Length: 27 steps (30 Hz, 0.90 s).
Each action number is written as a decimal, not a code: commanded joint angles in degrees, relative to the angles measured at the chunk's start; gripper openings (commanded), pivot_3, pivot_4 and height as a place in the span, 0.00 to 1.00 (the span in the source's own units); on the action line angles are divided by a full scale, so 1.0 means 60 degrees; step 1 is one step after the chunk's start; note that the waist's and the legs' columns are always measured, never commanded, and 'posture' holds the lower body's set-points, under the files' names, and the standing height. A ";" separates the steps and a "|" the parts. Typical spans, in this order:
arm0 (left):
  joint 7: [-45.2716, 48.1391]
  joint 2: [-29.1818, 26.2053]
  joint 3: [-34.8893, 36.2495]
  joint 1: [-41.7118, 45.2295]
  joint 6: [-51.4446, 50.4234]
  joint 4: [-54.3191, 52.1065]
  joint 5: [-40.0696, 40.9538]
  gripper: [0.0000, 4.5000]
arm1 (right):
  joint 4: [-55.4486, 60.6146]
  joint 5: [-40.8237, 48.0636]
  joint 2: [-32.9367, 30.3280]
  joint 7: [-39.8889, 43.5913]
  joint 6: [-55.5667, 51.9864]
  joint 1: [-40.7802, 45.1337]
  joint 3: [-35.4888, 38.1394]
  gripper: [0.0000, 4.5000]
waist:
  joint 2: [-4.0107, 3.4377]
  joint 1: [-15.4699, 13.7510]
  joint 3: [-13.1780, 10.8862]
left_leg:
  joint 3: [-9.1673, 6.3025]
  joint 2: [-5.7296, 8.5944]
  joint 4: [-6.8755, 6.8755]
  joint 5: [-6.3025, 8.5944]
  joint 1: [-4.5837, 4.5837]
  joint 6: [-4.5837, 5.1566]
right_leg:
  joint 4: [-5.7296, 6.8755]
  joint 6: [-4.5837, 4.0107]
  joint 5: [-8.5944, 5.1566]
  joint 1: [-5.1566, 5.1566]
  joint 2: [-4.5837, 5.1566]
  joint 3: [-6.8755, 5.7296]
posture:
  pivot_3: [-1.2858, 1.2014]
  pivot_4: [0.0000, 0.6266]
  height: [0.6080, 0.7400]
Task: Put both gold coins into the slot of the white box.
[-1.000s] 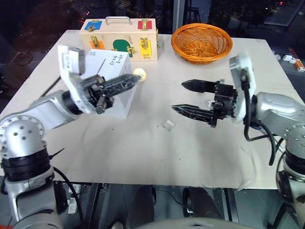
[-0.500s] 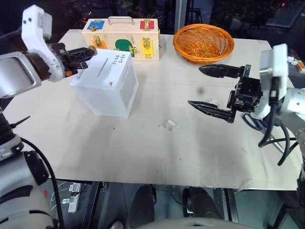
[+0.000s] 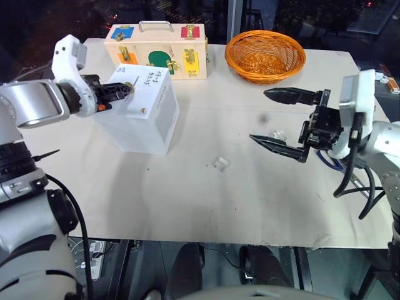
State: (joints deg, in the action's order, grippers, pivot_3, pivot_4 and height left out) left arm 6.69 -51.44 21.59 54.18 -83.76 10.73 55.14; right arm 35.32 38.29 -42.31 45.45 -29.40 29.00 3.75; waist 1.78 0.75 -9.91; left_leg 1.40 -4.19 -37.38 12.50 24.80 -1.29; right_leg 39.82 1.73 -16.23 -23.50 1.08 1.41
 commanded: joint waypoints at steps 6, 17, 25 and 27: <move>0.1349 -0.0461 -0.1008 0.0178 0.0527 -0.0385 -0.1257 0.00 | 0.0473 0.0311 0.0061 -0.0420 -0.0086 0.0083 0.0381 0.94 | -0.0001 -0.0003 0.0000 | 0.0003 0.0000 -0.0002 0.0002 -0.0002 0.0004 | 0.0004 0.0000 0.0000 0.0000 0.0000 0.0002 | 0.52 0.24 0.90; 0.2007 -0.0355 -0.1124 0.0295 0.0584 -0.1174 -0.2014 0.39 | 0.0325 0.0500 0.0079 -0.0466 0.0054 0.0088 0.0490 0.95 | -0.0001 -0.0015 0.0000 | 0.0001 0.0000 -0.0005 0.0020 0.0001 0.0035 | 0.0005 0.0000 0.0000 0.0001 0.0000 0.0001 | 0.52 0.24 0.90; 0.3311 0.0299 0.0512 0.0353 0.0366 -0.2857 -0.0122 0.60 | 0.0402 0.0511 0.0137 -0.0679 0.0108 -0.0208 0.0807 0.95 | 0.0000 -0.0017 0.0000 | 0.0001 -0.0001 -0.0006 0.0019 0.0005 0.0034 | 0.0003 0.0000 0.0000 0.0000 0.0001 0.0001 | 0.52 0.24 0.90; 0.3612 0.0837 0.0798 -0.0073 0.0661 -0.3908 0.0606 0.60 | 0.0471 0.0608 0.0130 -0.0758 0.0092 -0.0390 0.0988 0.95 | 0.0000 -0.0045 0.0000 | -0.0004 0.0000 -0.0013 0.0019 0.0013 0.0033 | 0.0003 0.0000 0.0000 0.0001 0.0005 -0.0007 | 0.52 0.24 0.90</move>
State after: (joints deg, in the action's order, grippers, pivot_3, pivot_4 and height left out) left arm 26.11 -47.83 23.64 54.66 -81.38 -6.34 53.92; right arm 36.23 40.95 -41.35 41.82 -29.79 27.26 6.34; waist 1.78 0.48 -9.91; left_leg 1.38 -4.19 -37.46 12.62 24.87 -1.09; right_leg 39.83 1.73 -16.23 -23.48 1.12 1.37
